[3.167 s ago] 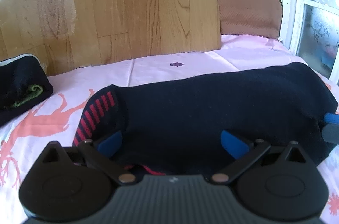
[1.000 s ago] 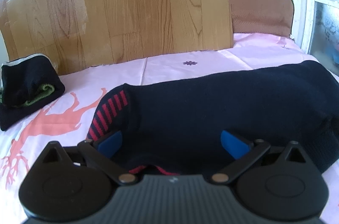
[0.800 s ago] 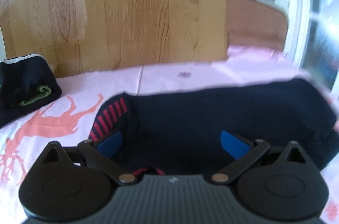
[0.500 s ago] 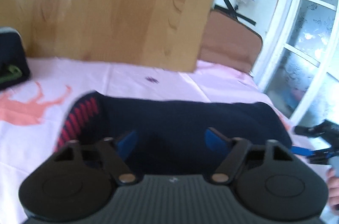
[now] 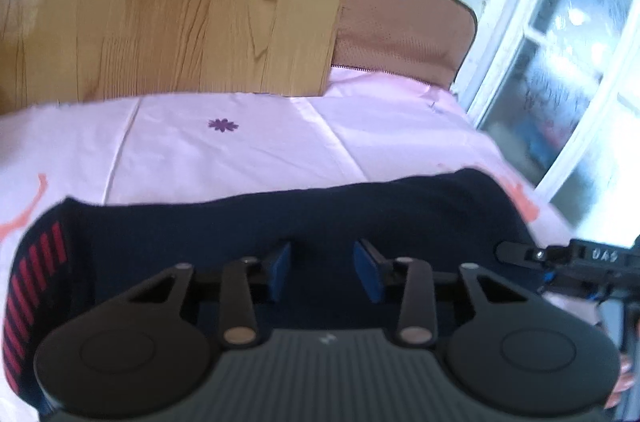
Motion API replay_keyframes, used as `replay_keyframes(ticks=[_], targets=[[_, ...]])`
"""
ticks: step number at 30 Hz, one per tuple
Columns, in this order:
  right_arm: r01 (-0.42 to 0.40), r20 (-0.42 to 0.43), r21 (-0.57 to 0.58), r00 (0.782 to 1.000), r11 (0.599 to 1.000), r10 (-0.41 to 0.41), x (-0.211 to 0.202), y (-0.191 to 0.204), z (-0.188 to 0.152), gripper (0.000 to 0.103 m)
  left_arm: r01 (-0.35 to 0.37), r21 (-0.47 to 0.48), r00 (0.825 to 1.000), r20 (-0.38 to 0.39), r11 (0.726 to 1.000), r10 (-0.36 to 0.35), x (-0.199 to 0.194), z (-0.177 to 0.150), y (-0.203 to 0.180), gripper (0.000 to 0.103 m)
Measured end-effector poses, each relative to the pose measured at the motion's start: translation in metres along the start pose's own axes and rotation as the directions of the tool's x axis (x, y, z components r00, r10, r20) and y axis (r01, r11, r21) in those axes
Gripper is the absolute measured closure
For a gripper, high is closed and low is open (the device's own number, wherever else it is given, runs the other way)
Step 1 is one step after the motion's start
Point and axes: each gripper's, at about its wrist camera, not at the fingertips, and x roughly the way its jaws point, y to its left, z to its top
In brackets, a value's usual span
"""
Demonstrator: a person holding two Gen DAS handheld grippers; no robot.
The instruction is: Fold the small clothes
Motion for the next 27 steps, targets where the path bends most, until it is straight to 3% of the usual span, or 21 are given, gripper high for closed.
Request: replay_keyframes(ticks=[3, 5, 9, 12, 14, 21, 27], targets=[[-0.003, -0.022, -0.005, 1.0, 1.0, 0.003, 0.003, 0.001, -0.002, 0.07, -0.061, 0.087, 0.998, 0.022, 0.994, 0.059, 0.001, -0.008, -0.013, 0.066], [0.002, -0.032, 0.007, 0.999, 1.0, -0.002, 0.003, 0.004, -0.001, 0.074, -0.076, 0.111, 0.997, 0.022, 0.991, 0.074, 0.001, -0.008, -0.017, 0.066], [-0.041, -0.005, -0.049, 0.999, 0.998, 0.041, -0.01, 0.036, 0.003, 0.078, 0.0, 0.038, 0.999, -0.034, 0.999, 0.001, -0.008, 0.005, 0.001, 0.064], [-0.044, 0.021, -0.18, 0.999, 0.983, 0.049, -0.023, 0.08, 0.003, 0.078, 0.061, -0.043, 0.998, -0.008, 0.997, -0.061, -0.028, 0.016, 0.025, 0.05], [-0.052, 0.026, -0.278, 0.998, 0.959, 0.062, -0.027, 0.114, -0.002, 0.078, 0.081, -0.085, 0.995, 0.06, 0.993, -0.076, -0.051, 0.02, 0.044, 0.029], [-0.15, -0.083, -0.504, 0.989, 0.85, 0.125, 0.004, 0.216, -0.039, 0.078, 0.067, -0.195, 0.97, 0.241, 0.978, -0.018, -0.129, 0.02, 0.115, 0.018], [-0.261, -0.256, -0.579, 0.958, 0.773, 0.133, 0.075, 0.275, -0.085, 0.077, 0.031, -0.272, 0.962, 0.268, 0.962, 0.045, -0.156, 0.01, 0.16, 0.013]])
